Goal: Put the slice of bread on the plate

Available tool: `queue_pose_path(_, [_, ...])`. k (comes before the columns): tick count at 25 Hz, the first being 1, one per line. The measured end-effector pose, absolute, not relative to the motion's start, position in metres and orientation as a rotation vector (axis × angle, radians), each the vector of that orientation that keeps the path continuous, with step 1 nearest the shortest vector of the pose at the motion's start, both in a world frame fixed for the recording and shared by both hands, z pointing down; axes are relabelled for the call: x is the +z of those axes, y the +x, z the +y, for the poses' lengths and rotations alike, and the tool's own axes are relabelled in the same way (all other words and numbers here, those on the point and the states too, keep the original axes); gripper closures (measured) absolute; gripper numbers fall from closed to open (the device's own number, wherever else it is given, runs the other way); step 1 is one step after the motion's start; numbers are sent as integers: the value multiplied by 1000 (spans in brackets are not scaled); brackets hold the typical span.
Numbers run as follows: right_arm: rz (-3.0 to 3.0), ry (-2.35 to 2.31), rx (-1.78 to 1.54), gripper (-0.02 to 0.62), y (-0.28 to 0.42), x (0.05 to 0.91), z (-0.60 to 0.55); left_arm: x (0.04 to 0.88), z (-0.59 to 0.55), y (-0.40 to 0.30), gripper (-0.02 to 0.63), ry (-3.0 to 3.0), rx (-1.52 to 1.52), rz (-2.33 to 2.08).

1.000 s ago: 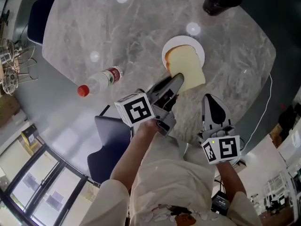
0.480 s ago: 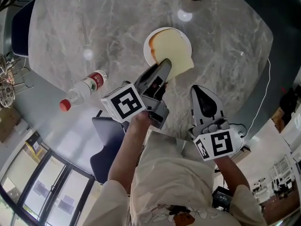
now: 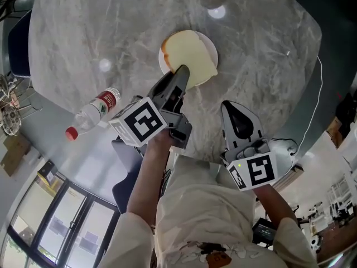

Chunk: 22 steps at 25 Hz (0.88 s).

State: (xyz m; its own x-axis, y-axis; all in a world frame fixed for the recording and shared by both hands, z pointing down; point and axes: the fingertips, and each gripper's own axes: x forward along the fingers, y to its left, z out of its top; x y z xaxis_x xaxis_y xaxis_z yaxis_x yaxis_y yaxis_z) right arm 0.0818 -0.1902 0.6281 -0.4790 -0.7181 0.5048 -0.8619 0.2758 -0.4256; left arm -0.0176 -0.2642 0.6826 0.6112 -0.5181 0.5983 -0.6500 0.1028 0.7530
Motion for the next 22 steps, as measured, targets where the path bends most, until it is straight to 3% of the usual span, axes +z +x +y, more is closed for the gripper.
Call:
queue_pose_path(19, [-2322,1475,1022,589,92,634,-183,692,-268,-43,457,1789,802,-1431])
queue_pose_path(22, [-2323,1482,1026,589,94,633,-181,693,-265,-41,457,1778,789,-1405])
